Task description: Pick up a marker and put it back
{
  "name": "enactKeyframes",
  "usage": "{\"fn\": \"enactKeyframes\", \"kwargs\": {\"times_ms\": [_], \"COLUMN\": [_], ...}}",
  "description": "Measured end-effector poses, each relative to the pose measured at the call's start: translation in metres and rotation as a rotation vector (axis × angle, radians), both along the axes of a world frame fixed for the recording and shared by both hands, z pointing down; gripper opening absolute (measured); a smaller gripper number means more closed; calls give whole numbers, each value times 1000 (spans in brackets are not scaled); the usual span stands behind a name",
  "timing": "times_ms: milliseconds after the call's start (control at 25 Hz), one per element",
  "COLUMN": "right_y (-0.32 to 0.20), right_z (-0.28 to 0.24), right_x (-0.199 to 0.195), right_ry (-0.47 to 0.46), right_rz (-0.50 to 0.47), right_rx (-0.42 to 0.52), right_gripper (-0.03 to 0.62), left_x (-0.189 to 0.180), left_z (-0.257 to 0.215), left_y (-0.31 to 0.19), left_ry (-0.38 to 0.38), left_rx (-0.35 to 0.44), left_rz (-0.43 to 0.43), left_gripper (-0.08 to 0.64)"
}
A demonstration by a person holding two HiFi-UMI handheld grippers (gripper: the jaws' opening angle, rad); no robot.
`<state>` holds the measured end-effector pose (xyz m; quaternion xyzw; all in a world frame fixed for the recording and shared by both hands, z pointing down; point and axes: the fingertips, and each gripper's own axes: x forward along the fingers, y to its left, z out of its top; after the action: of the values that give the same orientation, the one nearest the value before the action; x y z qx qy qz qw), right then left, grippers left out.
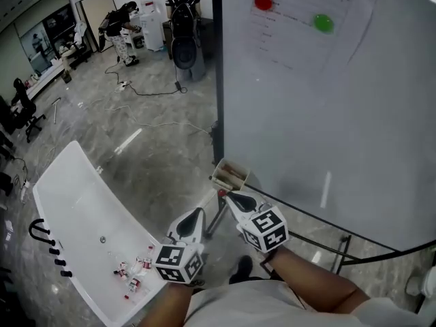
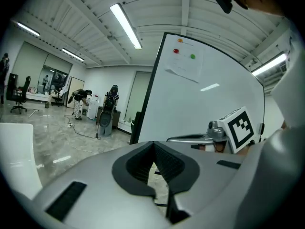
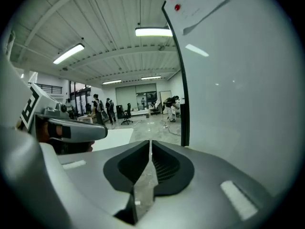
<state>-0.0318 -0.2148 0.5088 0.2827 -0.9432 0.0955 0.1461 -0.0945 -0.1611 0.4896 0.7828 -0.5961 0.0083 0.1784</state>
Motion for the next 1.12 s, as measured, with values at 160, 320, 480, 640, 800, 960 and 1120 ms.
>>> {"fn": "enactKeyframes", "kwargs": {"times_ms": [160,320,480,640,800,960,1120], "right_y": [-49,-76,-89,-102,-105,-107,-103], "right_z": [30,71,113,141,157,155,146], "right_x": [-23,-49,-64,-72,-75,-74,-73], "right_ry": [150,358,555,672,724,684,640], "right_rz": [-97,-162,-182,-174,-147,-124,-115], "right_rx": [-6,35,82,111,143,153,171], "right_gripper": [26,68,84,86,87,83,77], "left_x": [-9,-30,-47,-64,-76,-83,-83], "left_z": [7,15,20,20,24,26,26], "left_y": [-34,-52,-58,-66,-67,-69,-69], "left_ry": [-4,-3,2,12,17,14,13], "left_rx": [-27,-40,-54,-49,-59,-63,-62], "left_rz": [-24,-23,5,15,15,16,23], "left_gripper": [5,5,3,3,5,5,3]}}
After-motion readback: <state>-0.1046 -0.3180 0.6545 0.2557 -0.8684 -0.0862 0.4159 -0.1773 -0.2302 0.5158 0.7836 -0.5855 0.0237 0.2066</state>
